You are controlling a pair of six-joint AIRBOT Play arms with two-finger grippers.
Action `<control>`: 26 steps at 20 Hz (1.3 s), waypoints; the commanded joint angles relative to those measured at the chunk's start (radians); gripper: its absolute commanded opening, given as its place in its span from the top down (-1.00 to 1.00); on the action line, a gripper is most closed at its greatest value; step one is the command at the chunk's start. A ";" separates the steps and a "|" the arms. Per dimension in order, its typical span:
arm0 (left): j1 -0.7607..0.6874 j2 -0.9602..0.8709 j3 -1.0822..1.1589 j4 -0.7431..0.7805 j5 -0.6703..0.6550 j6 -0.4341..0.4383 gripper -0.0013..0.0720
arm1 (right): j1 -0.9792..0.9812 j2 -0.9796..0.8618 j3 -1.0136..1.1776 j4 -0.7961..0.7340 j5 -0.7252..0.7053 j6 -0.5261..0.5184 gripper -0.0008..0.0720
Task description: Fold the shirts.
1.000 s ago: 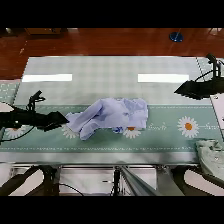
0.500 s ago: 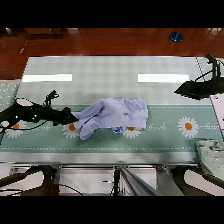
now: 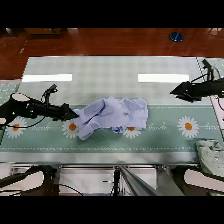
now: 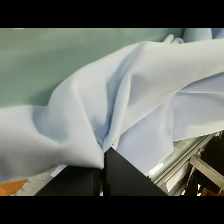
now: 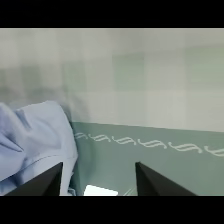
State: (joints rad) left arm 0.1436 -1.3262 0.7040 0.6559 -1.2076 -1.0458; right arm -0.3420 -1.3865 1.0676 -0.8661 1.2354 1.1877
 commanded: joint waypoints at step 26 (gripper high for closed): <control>0.260 0.422 0.694 -0.002 -0.035 -0.021 0.90 | 0.024 0.252 0.420 0.409 -0.035 -0.082 0.88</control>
State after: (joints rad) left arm 0.3069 -1.0164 1.1885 0.6544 -1.2594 -1.0386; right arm -0.2165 -1.2930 1.3445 -0.4816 1.2263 1.0687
